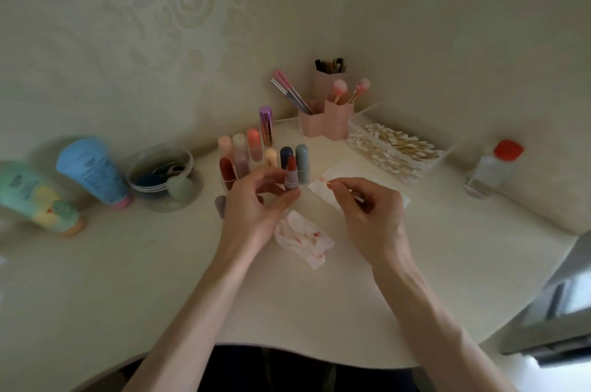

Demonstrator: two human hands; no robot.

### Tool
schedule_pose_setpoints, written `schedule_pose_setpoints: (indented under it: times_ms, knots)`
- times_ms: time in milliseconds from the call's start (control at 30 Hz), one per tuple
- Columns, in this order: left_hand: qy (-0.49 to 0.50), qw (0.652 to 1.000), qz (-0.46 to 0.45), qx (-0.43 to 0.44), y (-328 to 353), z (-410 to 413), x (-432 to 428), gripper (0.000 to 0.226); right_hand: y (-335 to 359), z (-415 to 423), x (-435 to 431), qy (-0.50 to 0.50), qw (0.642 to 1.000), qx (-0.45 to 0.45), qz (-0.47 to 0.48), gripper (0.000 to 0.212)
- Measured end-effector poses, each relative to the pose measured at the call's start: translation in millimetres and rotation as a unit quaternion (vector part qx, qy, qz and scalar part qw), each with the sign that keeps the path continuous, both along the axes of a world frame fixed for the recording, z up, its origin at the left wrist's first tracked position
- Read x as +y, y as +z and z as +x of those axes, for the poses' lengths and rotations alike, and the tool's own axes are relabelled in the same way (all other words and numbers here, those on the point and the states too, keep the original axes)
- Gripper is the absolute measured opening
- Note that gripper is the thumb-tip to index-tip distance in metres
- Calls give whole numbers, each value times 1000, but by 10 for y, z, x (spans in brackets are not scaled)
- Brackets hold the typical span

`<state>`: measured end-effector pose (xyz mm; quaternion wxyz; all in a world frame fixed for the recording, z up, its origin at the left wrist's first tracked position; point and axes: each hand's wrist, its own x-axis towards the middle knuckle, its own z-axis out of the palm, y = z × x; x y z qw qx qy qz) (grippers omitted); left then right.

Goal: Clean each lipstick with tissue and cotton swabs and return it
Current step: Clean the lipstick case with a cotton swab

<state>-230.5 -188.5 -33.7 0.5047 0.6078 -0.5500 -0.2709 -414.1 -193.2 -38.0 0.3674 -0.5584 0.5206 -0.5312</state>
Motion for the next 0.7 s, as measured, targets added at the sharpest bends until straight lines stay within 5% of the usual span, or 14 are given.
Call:
schedule_pose_setpoints:
  times_ms: [700]
  knots:
    - [34, 988, 23, -147, -104, -88, -89, 29, 11, 7, 41, 25, 999, 24, 28, 17]
